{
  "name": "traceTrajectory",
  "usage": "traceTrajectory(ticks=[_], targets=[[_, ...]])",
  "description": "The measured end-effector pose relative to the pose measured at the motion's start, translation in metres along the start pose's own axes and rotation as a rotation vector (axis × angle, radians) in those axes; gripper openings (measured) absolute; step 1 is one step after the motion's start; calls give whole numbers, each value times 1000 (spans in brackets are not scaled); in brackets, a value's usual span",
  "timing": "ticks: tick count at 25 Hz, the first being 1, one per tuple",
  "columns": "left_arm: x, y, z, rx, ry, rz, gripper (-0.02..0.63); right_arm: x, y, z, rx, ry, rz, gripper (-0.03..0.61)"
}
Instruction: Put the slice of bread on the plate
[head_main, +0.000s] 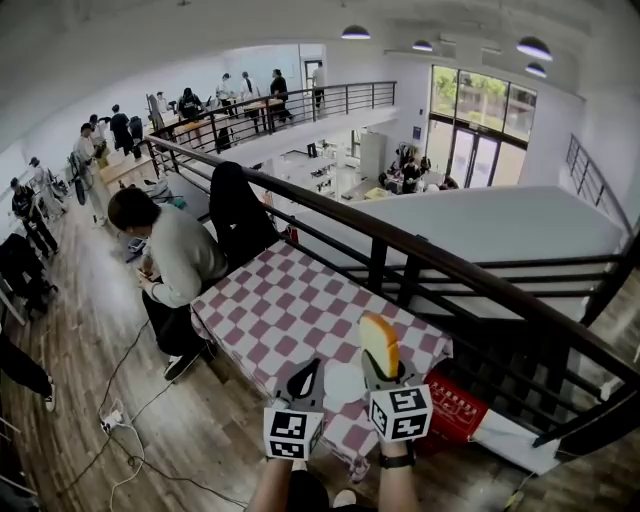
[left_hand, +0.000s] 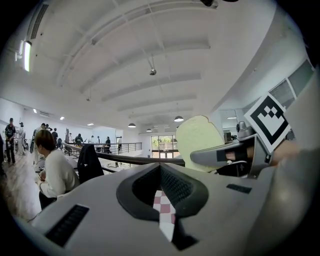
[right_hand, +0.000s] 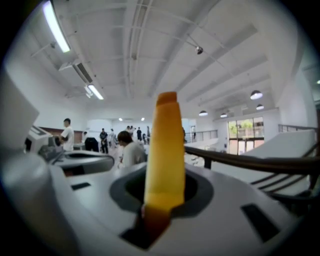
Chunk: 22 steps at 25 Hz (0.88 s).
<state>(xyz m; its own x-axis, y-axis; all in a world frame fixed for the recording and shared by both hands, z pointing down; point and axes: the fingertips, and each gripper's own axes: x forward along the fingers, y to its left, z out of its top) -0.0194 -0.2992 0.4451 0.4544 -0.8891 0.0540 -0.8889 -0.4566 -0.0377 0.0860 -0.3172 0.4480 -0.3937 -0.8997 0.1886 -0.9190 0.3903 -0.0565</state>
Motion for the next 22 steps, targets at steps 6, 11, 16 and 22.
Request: traceTrajectory(ticks=[6,11,16,22], targets=[[57,3,-37,-55,62,-23,15,44,-34,-24,39,69,-21,97],[90,21,-89,7,188,-14,15,86,-42,-84,111,218,12,98],[119,55,-147,-42,264,-33,15,134,-32,-154,181,388,73,98],[118,80,-220,-149,386,-80,15,156,-5,-241,287,607,98,98]])
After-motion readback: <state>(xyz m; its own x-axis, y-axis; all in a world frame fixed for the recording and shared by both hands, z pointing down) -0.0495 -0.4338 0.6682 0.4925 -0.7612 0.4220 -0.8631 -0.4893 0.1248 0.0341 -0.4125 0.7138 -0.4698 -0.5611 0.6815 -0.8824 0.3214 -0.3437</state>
